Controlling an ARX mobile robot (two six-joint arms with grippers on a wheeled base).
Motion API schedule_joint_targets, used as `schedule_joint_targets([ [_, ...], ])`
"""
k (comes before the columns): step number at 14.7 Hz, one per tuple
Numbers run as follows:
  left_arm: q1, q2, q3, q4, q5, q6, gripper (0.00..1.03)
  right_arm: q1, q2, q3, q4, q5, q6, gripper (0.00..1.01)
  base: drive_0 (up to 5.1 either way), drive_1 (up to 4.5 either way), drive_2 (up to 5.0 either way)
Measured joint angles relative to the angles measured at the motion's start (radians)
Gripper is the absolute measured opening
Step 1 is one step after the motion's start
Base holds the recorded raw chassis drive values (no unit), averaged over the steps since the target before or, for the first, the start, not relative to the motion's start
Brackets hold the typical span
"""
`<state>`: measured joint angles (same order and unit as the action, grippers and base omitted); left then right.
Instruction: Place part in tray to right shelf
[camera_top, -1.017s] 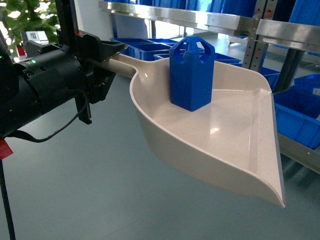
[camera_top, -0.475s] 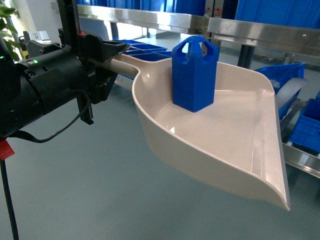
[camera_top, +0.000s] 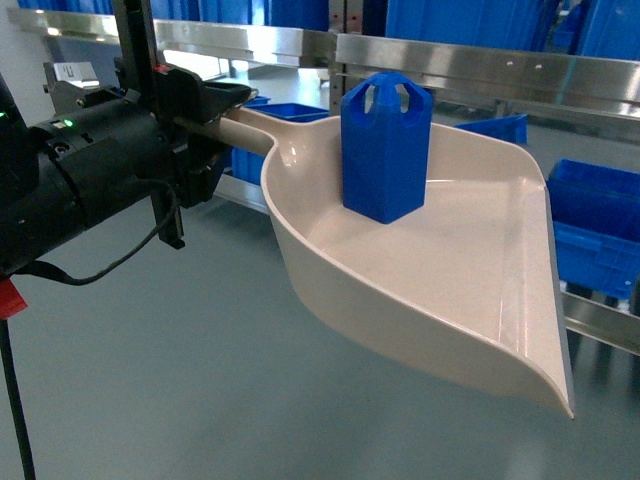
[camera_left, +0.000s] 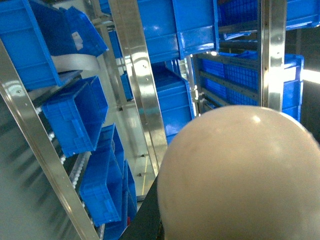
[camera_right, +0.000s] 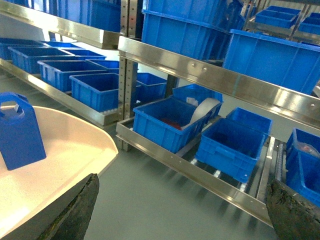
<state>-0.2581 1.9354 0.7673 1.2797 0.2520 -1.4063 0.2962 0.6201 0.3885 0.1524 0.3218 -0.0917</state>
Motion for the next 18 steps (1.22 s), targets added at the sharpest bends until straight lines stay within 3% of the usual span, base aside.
schedule_joint_targets([
  [18, 0.0, 0.0, 0.0, 0.0, 0.002, 0.0, 0.14, 0.0, 0.0, 0.0, 0.0, 0.0, 0.0, 0.98, -1.5, -1.53, -1.5],
])
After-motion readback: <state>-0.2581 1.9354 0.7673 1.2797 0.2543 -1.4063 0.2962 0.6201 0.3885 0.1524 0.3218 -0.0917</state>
